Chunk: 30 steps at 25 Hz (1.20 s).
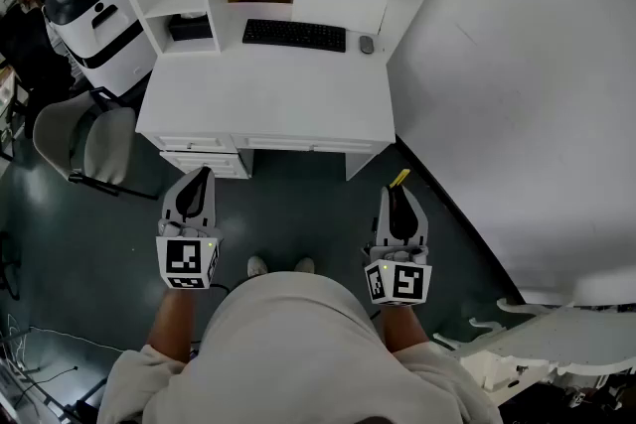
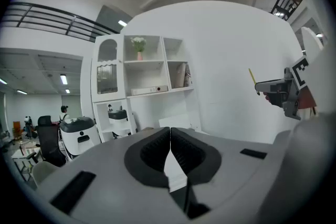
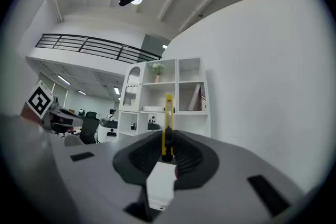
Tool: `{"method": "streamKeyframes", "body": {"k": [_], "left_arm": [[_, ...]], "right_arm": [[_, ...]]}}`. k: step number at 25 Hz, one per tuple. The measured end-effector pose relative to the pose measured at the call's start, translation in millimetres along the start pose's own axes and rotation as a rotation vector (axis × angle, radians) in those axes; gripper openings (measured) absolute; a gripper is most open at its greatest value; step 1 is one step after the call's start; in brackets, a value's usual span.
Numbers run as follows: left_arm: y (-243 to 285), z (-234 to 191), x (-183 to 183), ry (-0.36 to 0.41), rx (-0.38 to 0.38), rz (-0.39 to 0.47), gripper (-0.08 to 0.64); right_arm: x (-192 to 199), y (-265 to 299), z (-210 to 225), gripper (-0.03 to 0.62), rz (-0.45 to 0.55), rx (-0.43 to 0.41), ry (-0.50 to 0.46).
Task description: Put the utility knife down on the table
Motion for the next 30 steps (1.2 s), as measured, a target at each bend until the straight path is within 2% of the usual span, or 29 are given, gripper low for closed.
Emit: {"method": "streamKeyframes", "body": {"k": [12, 24, 30], "left_arm": [[10, 16, -2, -0.004, -0.005, -0.015, 0.006], [10, 44, -6, 0.004, -0.045, -0.040, 0.006], [19, 38, 4, -0.011, -0.058, -0.066, 0.006]], "right_arm": [[3, 3, 16, 0.067, -0.009, -0.033, -0.004], [4, 8, 44, 0.067, 0.011, -0.092, 0.013], [11, 25, 48, 0.067, -0.014, -0.098, 0.013]]}}
Point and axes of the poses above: the fingertips, and each gripper's own axes: y forward along the fingers, z to its right, x out of its underside, the point moved 4 cm from there along -y, backward along the fingers, and after that the axes turned 8 degrees about y, right-handed, at the moved point
